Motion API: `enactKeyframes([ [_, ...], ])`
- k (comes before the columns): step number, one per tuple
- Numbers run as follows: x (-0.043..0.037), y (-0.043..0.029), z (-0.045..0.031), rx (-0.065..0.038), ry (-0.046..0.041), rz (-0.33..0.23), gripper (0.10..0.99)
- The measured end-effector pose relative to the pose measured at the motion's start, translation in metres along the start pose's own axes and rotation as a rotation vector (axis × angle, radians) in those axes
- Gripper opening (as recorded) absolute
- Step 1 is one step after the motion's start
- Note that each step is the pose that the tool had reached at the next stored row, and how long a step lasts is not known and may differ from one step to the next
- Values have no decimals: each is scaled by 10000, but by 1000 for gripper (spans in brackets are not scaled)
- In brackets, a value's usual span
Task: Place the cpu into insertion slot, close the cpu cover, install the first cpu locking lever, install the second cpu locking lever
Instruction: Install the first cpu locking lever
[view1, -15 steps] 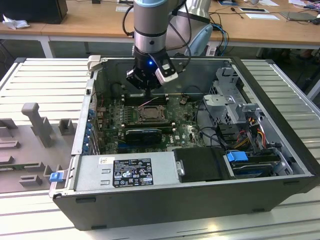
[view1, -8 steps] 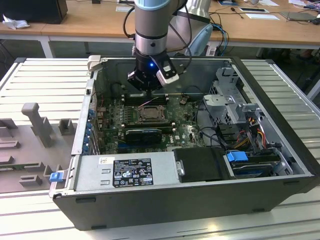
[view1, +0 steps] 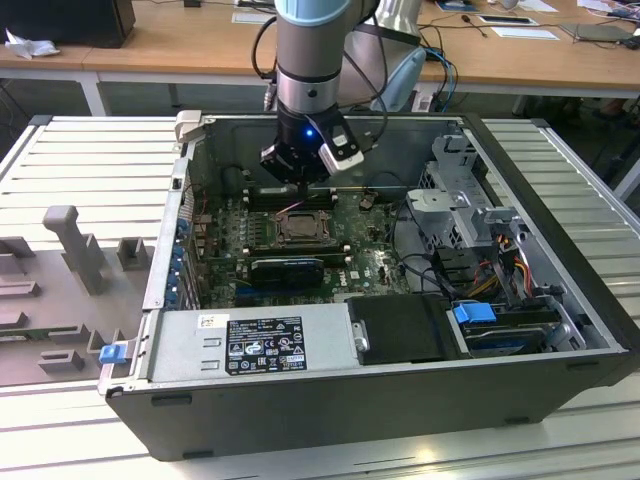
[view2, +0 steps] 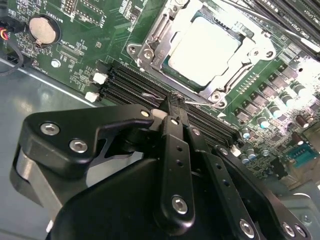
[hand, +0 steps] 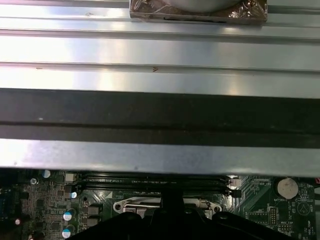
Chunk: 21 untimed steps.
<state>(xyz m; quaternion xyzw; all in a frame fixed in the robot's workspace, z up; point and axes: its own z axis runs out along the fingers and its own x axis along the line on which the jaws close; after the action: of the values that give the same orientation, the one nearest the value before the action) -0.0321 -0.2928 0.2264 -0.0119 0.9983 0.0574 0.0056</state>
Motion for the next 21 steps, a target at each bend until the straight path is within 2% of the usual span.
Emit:
enactKeyframes([
  [9,-107,11,25,-2,3,-146,106],
  [21,-110,10,39,-27,3,-204,106],
])
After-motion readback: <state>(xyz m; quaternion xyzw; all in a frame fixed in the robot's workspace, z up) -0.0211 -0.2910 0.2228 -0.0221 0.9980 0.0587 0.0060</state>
